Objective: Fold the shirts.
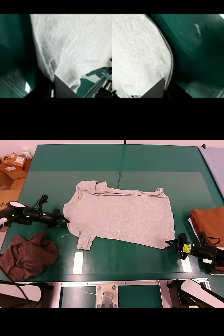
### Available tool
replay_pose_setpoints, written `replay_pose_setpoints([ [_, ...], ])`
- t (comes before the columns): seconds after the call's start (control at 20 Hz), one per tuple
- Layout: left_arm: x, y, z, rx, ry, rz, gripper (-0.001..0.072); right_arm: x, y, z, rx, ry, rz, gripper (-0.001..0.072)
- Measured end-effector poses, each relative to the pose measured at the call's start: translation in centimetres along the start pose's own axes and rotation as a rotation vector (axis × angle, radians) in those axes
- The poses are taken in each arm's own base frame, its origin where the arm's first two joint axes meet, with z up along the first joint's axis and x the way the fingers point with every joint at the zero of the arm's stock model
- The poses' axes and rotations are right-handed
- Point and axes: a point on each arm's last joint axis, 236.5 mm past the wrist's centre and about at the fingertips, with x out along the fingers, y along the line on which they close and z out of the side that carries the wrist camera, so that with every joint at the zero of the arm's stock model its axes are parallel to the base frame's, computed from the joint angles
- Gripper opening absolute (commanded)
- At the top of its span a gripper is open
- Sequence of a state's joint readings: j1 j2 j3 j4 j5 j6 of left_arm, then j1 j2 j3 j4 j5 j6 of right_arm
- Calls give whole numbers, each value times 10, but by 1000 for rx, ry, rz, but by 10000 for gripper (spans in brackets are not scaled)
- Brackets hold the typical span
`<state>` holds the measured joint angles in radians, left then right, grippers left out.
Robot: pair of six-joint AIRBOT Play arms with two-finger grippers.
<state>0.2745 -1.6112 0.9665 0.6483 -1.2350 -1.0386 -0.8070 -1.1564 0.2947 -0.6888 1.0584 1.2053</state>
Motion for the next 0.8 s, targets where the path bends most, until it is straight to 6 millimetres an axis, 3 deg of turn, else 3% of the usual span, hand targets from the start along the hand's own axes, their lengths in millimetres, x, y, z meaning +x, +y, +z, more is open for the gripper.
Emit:
replay_pose_setpoints([
  [0.15,-18,-26,5,63,-10,-19,18,-19,23,24,-92,-45,7,8],
  [0.3,-70,-86,24,213,-125,-16,19,-75,98,52,-235,-147,99,8],
  [0.35,-93,-113,29,281,-183,-11,19,-104,132,60,-304,-219,133,8],
  [0.45,-149,-180,29,447,-327,-5,20,-166,194,59,-463,-358,173,8],
  [0.5,-177,-216,23,536,-406,-2,20,-205,231,53,-552,-459,200,8],
  [0.6,-240,-294,-5,736,-591,4,20,-274,291,22,-713,-637,239,9],
  [0.7,-290,-357,-47,909,-751,13,21,-336,338,-21,-845,-817,283,9],
  [0.8,-329,-411,-102,1070,-890,17,21,-384,371,-66,-940,-966,330,9],
])
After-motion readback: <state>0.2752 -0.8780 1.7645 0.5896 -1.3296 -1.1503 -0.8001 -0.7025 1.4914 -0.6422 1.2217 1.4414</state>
